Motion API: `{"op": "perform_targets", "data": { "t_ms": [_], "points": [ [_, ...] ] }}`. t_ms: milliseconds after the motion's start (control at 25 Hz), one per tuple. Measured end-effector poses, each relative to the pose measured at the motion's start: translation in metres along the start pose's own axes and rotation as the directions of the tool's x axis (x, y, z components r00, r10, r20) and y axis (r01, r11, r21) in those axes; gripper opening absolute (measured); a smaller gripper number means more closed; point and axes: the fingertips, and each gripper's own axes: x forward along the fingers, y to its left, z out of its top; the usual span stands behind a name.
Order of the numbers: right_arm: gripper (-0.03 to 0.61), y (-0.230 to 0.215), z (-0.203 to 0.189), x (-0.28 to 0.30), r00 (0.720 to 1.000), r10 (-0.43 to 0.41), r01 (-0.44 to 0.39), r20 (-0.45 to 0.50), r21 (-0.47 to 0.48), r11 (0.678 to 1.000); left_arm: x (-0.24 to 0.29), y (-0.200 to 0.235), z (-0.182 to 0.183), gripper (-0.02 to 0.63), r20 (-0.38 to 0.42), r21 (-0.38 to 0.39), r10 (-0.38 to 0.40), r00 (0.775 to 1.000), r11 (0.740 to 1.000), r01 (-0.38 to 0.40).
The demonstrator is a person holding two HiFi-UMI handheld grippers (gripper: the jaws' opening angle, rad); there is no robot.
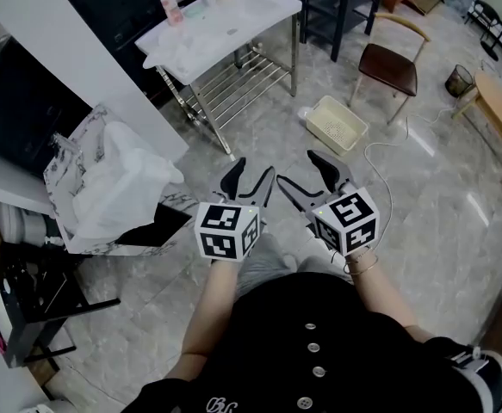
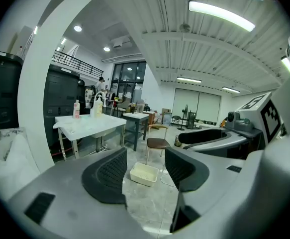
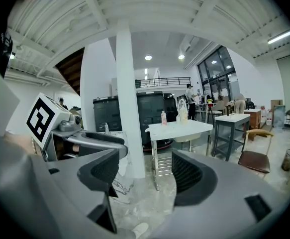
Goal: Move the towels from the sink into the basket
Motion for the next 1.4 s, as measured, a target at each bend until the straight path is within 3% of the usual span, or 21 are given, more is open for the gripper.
{"op": "perform_targets", "data": {
  "t_ms": [320, 640, 1080, 1400],
  "points": [
    [0.325, -0.014, -0.006, 0.026, 0.999, 0.020, -0.019, -0.038, 0.018, 1.000, 0.019, 0.027, -0.005, 0.230, -0.022, -0.029, 0.043, 0.999, 0.999, -0.043],
    [0.324, -0.044, 0.020, 0.087, 1.000, -0.005, 0.005, -0.018, 0.016, 1.000, 0.059, 0.080, 0.013, 0.230, -0.031, -0.045, 0.022, 0.999, 0.999, -0.024],
    [0.324, -0.076, 0.072, 0.190, 1.000, -0.012, 0.012, -0.017, -0.027, 1.000, 0.110, 0.172, 0.072, 0.230, 0.018, -0.040, -0.002, 1.000, 0.999, 0.002],
    [0.324, -0.090, 0.091, 0.252, 0.999, -0.043, 0.042, -0.015, -0.030, 0.999, 0.138, 0.234, 0.093, 0.230, 0.036, -0.018, -0.007, 0.999, 1.000, 0.008]
  ]
}}
